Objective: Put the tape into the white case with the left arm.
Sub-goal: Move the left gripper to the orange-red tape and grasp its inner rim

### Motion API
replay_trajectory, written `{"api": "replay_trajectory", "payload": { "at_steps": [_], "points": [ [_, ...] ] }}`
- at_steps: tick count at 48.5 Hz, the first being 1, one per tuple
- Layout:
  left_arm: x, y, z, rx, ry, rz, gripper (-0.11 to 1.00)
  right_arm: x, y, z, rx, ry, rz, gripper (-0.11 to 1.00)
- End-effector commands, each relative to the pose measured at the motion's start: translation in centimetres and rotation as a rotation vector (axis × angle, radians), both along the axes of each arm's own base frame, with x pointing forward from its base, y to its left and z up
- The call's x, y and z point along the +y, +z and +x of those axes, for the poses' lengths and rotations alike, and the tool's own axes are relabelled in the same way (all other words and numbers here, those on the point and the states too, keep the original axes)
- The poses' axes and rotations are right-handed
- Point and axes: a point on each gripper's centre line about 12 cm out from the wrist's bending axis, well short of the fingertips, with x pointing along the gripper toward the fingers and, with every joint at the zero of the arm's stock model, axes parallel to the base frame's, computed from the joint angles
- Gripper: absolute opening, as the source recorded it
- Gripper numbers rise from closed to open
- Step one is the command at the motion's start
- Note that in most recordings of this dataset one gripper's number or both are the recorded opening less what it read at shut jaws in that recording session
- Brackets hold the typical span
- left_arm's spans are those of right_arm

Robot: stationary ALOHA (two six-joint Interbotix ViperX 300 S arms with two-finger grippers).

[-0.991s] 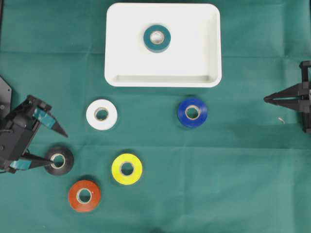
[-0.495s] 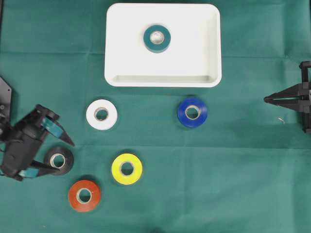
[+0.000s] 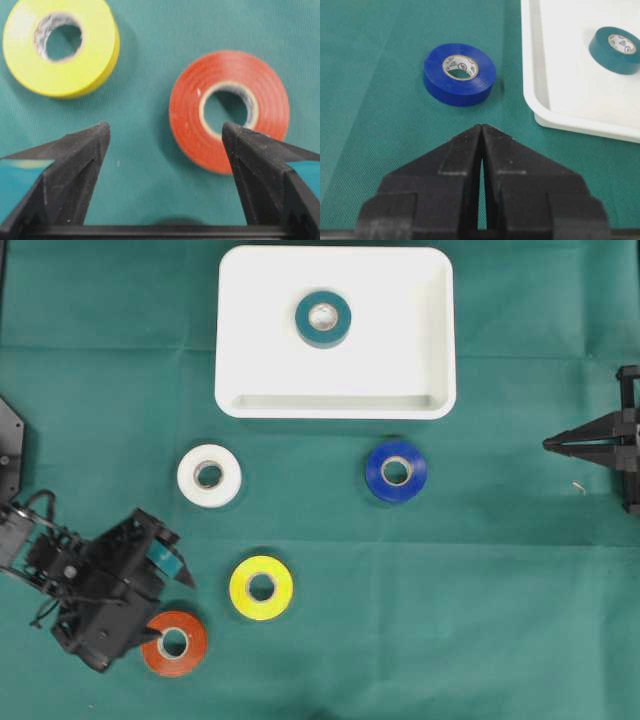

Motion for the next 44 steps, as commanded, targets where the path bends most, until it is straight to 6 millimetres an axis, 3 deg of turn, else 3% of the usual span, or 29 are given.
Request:
{"api": "replay_trajectory", "payload": {
  "at_steps": [1, 13, 22, 36, 44],
  "points": [
    [-0.9, 0.5, 1.2, -0.019, -0.004, -0.013, 0.91, 0.0, 0.5, 0.2, -0.017, -0.001, 0.0, -0.09],
    [-1.4, -1.1, 2.1, 0.018, -0.006, 0.011, 0.91, 0.0, 0.5, 0.2, -0.018, -0.001, 0.0, -0.09],
    [-1.5, -1.1, 2.2, 0.018, -0.007, 0.012, 0.91, 0.0, 0.5, 0.2, -0.018, -0.001, 0.0, -0.09],
    [-1.4, -3.5, 2.1, 0.08, -0.007, 0.046, 0.91, 0.0, 0.5, 0.2, -0.017, -0.001, 0.0, -0.09],
    [-1.4, -3.6, 2.2, 0.079, -0.013, 0.053, 0.91, 0.0, 0.5, 0.2, -0.017, -0.001, 0.0, -0.09]
  ]
}}
